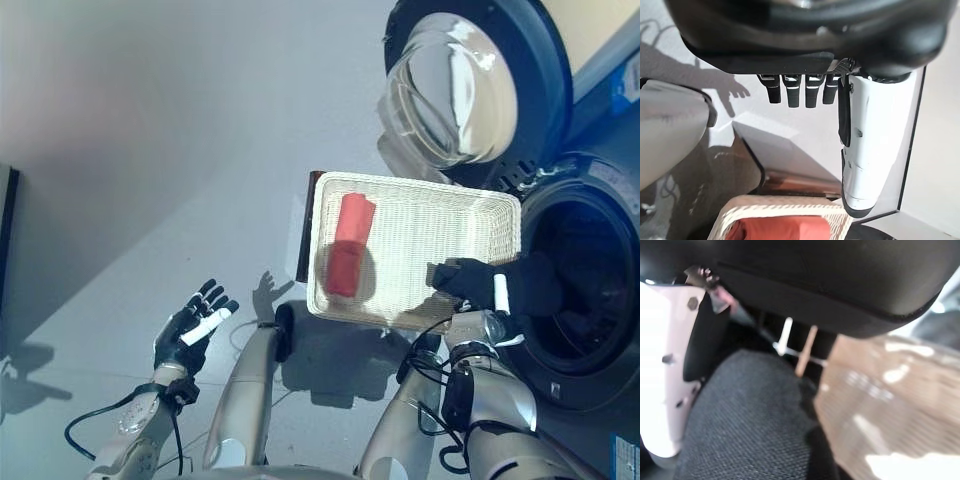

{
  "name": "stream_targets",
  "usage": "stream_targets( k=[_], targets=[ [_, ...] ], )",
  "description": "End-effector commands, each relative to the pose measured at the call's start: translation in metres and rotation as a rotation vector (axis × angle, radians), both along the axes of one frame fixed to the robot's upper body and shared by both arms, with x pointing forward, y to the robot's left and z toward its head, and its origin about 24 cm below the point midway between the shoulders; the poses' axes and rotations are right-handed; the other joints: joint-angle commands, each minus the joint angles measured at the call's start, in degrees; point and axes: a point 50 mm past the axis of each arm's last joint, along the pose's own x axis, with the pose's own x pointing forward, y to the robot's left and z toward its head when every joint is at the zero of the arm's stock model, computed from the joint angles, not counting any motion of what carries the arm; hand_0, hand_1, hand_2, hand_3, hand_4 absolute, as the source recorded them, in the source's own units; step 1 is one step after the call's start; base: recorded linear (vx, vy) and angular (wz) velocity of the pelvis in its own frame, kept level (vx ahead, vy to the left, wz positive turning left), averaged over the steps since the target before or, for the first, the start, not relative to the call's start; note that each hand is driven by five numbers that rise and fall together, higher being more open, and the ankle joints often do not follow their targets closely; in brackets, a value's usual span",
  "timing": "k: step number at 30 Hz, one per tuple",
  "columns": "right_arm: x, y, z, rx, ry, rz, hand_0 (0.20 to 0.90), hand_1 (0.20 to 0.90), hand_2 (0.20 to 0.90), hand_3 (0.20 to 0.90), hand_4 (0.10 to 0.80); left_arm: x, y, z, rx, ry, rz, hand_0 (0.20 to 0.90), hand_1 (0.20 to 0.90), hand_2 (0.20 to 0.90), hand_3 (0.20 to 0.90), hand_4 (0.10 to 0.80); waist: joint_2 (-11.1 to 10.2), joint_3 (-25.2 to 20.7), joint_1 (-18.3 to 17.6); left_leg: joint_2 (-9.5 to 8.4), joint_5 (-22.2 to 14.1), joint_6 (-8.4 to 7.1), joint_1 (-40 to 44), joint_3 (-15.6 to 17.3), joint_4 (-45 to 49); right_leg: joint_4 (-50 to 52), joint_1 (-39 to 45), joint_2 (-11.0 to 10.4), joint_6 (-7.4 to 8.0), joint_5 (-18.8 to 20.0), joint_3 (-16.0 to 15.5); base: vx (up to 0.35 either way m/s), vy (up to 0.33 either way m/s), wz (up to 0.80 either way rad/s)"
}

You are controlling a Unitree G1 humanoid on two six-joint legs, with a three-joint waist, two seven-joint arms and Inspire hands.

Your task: Pick up the clothes and place them into the washing machine

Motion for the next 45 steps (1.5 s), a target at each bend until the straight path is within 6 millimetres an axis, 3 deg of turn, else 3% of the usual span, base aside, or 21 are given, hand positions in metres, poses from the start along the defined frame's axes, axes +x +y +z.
stream_targets(
  k=[1,6,12,21,29,35,36,37,45],
  targets=[
    [-0.013,-0.060,0.054,-0.100,-0.236,-0.338,0.200,0.200,0.200,0.200,0.300,0.002,0.009,0.016,0.004,-0.102,0.032,0.900,0.900,0.900,0.900,0.800,1.8,1.1,1.0,1.19,4.5,-1.67,1.0,-2.3,-6.0,3.1,1.9,0.8,-3.57,-3.6,0.5,0.010,-0.022,-0.07],
    [-0.026,-0.087,0.076,-0.100,-0.272,-0.473,0.200,0.200,0.200,0.200,0.300,-0.001,0.008,0.014,-0.002,-0.092,0.018,0.900,0.900,0.900,0.900,0.800,2.9,0.7,0.6,1.29,4.8,-2.12,1.4,-2.3,-7.0,3.2,2.0,0.8,-3.41,-4.0,0.8,0.004,-0.006,-0.01],
    [-0.035,-0.122,0.123,-0.155,-0.318,-0.548,0.200,0.200,0.200,0.200,0.300,-0.005,0.002,0.015,-0.004,-0.090,-0.033,0.900,0.900,0.900,0.900,0.800,5.0,0.7,0.7,1.20,6.1,-2.58,1.3,-1.8,-8.9,3.6,0.8,0.7,-3.29,-4.2,1.5,-0.002,0.008,0.02],
    [-0.051,-0.150,0.176,-0.208,-0.438,-0.658,0.200,0.200,0.200,0.200,0.300,-0.004,-0.005,0.014,-0.025,-0.086,-0.068,0.900,0.900,0.900,0.900,0.800,6.9,-0.5,0.4,1.39,6.8,-3.08,2.1,-1.0,-10.7,4.1,-0.7,0.7,-3.14,-4.3,2.7,0.007,0.008,0.00],
    [-0.057,-0.157,0.192,-0.265,-0.415,-0.656,0.200,0.200,0.200,0.200,0.300,-0.003,-0.002,0.013,-0.024,-0.079,-0.051,0.900,0.900,0.900,0.900,0.800,6.8,-1.4,-0.3,1.34,6.8,-3.17,1.8,-0.5,-11.0,4.3,-1.3,0.7,-3.06,-3.9,2.7,0.003,0.002,-0.01],
    [-0.053,-0.152,0.187,-0.249,-0.420,-0.672,0.200,0.200,0.200,0.200,0.300,-0.006,0.000,0.011,-0.031,-0.068,-0.027,0.900,0.900,0.900,0.900,0.800,6.2,-1.6,-0.7,1.54,6.8,-3.15,1.5,-0.1,-11.0,3.9,-1.4,0.9,-3.09,-3.6,2.9,0.000,0.000,0.00],
    [-0.053,-0.151,0.185,-0.248,-0.410,-0.667,0.310,0.310,0.310,0.310,0.378,-0.006,0.001,0.011,-0.030,-0.067,-0.023,0.900,0.900,0.900,0.900,0.800,6.2,-1.5,-0.7,1.55,6.8,-3.16,1.4,-0.1,-10.9,3.9,-1.3,0.9,-3.09,-3.5,2.8,0.000,0.000,0.00],
    [-0.053,-0.152,0.182,-0.243,-0.400,-0.664,0.900,0.900,0.900,0.900,0.800,-0.006,0.001,0.011,-0.028,-0.068,-0.024,0.900,0.900,0.900,0.900,0.800,6.1,-1.5,-0.8,1.49,6.7,-3.14,1.3,-0.1,-10.8,3.8,-1.3,0.9,-3.07,-3.5,2.7,0.000,0.000,0.00],
    [-0.045,-0.143,0.162,-0.202,-0.372,-0.614,0.900,0.900,0.900,0.900,0.800,-0.007,0.002,0.011,-0.040,-0.071,-0.018,0.900,0.900,0.900,0.900,0.800,5.5,-1.5,-0.5,1.43,6.6,-2.95,1.0,-0.3,-9.9,3.8,-0.6,1.0,-3.12,-3.3,2.4,0.000,0.000,0.00]
  ],
)
